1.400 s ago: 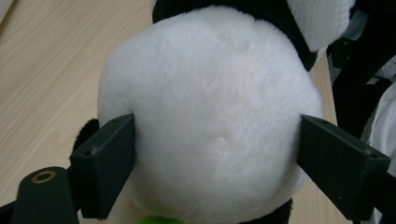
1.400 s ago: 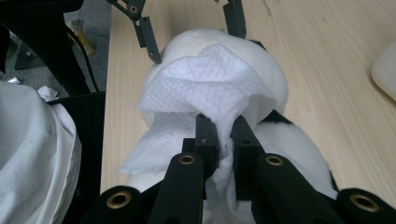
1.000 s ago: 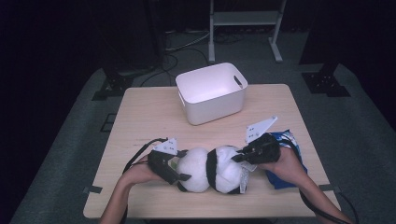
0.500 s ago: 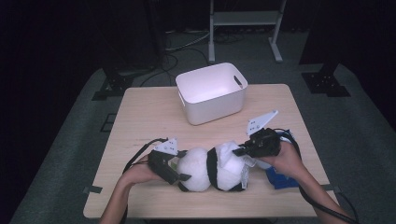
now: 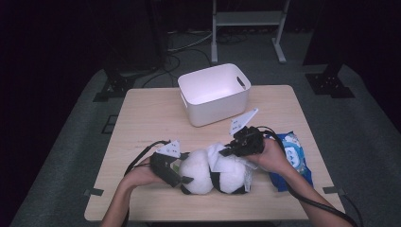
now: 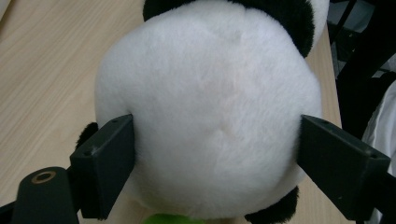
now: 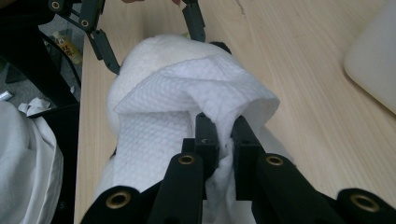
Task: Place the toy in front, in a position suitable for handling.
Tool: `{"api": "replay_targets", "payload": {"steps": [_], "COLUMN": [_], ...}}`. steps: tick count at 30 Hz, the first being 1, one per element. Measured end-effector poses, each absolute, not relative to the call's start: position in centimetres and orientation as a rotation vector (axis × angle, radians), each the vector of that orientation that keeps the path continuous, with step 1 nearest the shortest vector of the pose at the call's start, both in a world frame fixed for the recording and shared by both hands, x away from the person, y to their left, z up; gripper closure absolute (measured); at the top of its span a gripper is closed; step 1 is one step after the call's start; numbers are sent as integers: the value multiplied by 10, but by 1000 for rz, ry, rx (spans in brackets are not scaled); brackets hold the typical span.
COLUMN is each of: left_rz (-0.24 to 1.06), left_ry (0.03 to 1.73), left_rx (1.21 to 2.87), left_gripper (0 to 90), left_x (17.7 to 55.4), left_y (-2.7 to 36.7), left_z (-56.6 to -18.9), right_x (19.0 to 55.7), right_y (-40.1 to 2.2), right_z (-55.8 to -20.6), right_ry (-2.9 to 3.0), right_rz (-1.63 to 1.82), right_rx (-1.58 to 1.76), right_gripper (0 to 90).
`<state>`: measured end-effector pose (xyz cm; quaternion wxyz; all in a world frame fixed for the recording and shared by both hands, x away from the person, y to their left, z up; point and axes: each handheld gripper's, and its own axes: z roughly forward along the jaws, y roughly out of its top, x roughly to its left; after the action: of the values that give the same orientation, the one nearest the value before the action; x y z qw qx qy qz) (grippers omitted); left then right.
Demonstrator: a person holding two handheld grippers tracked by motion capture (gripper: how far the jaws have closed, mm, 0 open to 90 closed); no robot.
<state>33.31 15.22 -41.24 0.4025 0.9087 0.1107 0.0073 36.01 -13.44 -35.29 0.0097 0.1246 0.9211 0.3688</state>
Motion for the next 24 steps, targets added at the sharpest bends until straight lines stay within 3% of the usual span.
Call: {"api": "replay_targets", "payload": {"steps": [15, 24], "left_rz": [20, 19], "left_ry": [272, 279], "left_rx": [2302, 2304], "left_gripper": [133, 133], "left_x": [333, 333], "left_y": [152, 152], "left_z": [-412, -412], "right_x": [360, 346], "right_y": [-82, -81], "right_z": [-361, -359], "right_ry": [2951, 2957], "right_rz": [1118, 1145], "right_rx": [241, 176], "right_gripper": [836, 833]}}
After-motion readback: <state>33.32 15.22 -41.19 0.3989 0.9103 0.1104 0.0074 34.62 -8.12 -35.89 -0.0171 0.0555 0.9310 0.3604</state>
